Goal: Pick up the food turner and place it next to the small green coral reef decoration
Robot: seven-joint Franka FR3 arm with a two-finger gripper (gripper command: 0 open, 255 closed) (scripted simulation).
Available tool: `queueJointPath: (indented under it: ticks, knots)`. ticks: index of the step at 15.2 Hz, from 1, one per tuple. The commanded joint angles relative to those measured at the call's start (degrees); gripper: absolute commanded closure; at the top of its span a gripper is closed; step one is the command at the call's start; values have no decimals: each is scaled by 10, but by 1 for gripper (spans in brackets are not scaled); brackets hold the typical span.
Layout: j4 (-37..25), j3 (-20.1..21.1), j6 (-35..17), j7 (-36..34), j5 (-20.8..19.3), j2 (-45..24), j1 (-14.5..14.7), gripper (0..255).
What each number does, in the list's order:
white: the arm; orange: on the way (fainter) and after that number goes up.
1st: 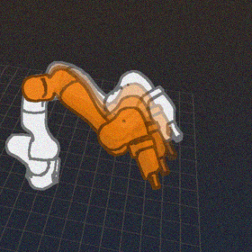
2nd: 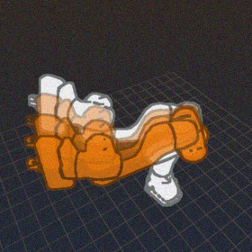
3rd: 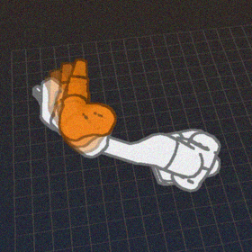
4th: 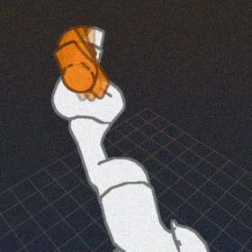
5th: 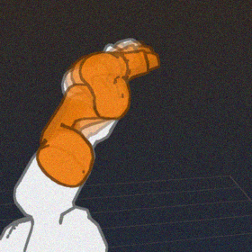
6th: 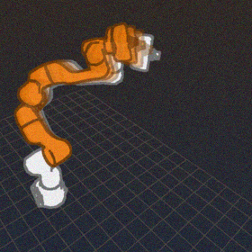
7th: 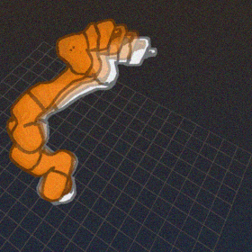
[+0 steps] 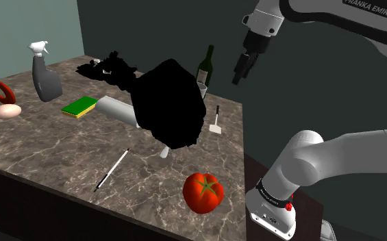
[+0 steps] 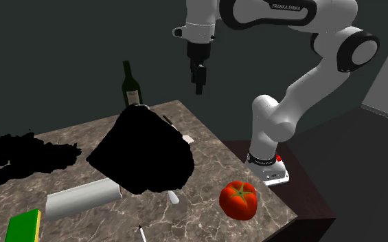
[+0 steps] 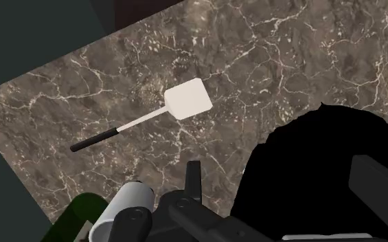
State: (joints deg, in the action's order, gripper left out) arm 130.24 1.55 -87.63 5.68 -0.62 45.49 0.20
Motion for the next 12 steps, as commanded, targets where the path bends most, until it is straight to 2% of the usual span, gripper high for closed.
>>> queueJointPath:
  ticks: [1, 12]
  knots:
    - [0, 0, 0, 0, 0, 0, 0, 0]
    - [100, 14, -206, -220, 2, -104, -106, 0]
